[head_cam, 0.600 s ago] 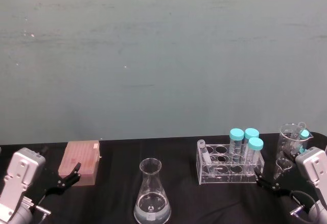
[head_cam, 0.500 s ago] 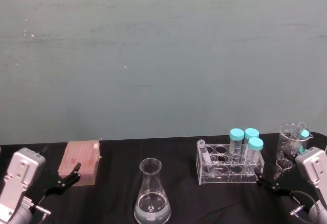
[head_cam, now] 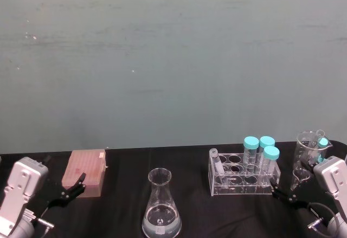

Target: Pour the liquid from the test tube into the beaker using one hand.

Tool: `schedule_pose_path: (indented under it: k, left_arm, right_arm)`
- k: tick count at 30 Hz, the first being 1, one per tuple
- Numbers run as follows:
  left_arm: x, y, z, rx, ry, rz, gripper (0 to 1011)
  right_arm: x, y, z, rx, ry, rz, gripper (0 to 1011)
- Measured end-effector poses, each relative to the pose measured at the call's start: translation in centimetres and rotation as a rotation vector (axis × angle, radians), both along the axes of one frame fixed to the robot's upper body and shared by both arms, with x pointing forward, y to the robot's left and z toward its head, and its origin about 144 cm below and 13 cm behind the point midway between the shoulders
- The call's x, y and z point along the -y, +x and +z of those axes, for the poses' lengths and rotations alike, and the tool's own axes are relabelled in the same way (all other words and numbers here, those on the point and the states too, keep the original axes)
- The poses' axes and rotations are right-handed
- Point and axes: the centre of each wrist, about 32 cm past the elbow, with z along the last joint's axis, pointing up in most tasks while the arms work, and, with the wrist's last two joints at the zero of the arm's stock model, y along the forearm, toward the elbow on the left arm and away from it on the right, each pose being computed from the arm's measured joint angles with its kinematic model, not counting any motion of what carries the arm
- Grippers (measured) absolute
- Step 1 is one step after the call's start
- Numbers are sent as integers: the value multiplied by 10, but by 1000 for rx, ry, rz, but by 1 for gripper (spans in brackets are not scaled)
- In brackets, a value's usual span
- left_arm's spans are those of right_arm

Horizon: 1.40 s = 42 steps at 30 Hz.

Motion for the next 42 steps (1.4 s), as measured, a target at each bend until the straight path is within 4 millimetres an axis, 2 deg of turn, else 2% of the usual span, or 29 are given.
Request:
schedule_pose_path:
  k: [29,42]
  left_arm:
    - [0,0,0,0,0,0,1000]
    - [0,0,0,0,0,0,1000]
  right_arm:
    - [0,0,0,0,0,0,1003]
    - [12,15,6,42,5,54,1003]
